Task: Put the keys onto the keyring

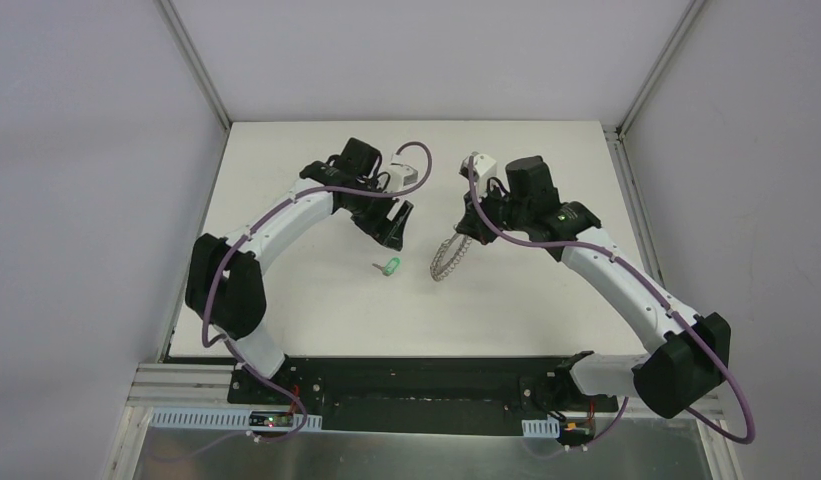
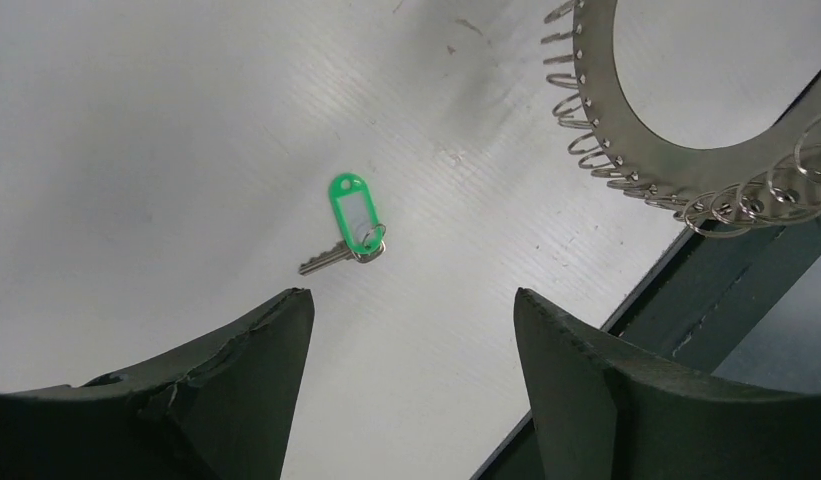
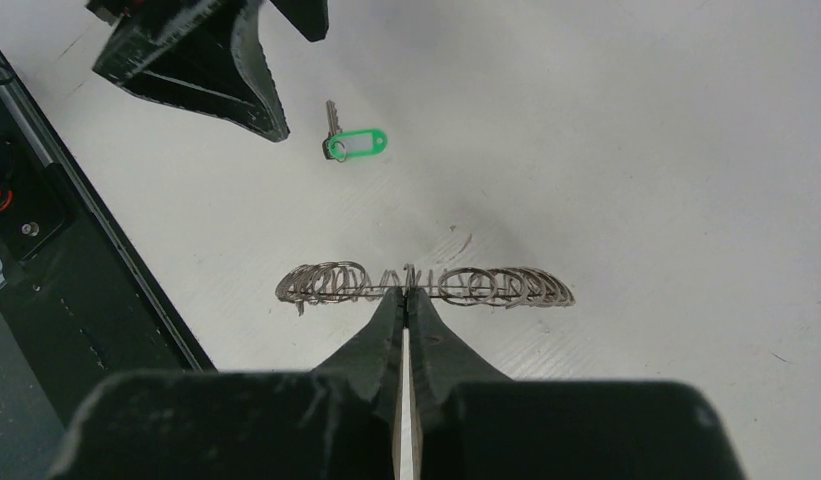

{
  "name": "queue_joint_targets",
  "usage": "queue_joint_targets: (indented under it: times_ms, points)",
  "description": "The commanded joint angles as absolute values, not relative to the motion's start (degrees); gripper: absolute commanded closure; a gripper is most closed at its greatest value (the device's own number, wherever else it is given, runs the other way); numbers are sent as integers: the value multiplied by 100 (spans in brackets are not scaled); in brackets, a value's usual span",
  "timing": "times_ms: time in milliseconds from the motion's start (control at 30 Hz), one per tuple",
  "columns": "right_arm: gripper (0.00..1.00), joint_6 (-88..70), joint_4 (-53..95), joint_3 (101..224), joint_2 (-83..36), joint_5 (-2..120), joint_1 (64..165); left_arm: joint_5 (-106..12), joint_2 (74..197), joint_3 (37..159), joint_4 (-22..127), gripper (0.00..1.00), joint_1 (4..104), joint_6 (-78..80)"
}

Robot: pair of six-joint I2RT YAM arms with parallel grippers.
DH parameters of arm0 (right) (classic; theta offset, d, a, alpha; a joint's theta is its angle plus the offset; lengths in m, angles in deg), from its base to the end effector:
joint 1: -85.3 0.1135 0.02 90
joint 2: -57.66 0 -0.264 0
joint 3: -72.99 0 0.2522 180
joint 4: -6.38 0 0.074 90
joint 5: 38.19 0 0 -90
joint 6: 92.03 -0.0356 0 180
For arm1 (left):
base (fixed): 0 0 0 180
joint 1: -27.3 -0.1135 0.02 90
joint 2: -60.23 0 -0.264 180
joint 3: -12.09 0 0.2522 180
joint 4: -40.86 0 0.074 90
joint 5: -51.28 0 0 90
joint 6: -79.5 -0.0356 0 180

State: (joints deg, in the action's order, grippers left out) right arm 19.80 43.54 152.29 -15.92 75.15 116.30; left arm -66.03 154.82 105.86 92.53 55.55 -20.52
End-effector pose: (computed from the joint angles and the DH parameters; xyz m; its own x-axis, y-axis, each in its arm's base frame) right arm 0.2390 0.1601 0.3362 -0.1315 -0.4773 -0.8689 -0.8742 0.4691 -0.1254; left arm 0.3073 -0.1837 0.2893 -0.5721 0.4829 -0.6629 0.7781 0.5752 -0.2525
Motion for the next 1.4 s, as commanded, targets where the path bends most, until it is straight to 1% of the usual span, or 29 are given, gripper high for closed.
queue_joint_targets:
  times_ms: [0,67,200,600,700,900,1367]
  points:
    - [100,1862,4055,15247,-1325,7457,11676,-6591,15838,10622,9611,23,5542,-1877]
    - [100,1863,3983,15130,-1297,7491,11671,-6718,15997,10634,9671,19,5542,-1800]
    - [100,1854,3879,14973,-1253,7492,11668,-6809,16239,10609,9709,20,5550,-1645]
    - [100,1959,3600,14479,-1038,7716,11581,-5842,16451,10366,9526,36,5836,-1348]
    - [100,1995,3579,14431,-1023,7762,11528,-5763,16457,10243,9430,41,5949,-1431]
    - [100,2030,3576,14373,-1020,7916,11427,-5769,16570,10265,9265,46,6070,-1720]
    - [100,1964,3650,14339,-1092,8382,11124,-5859,17059,10619,9277,47,6087,-1941]
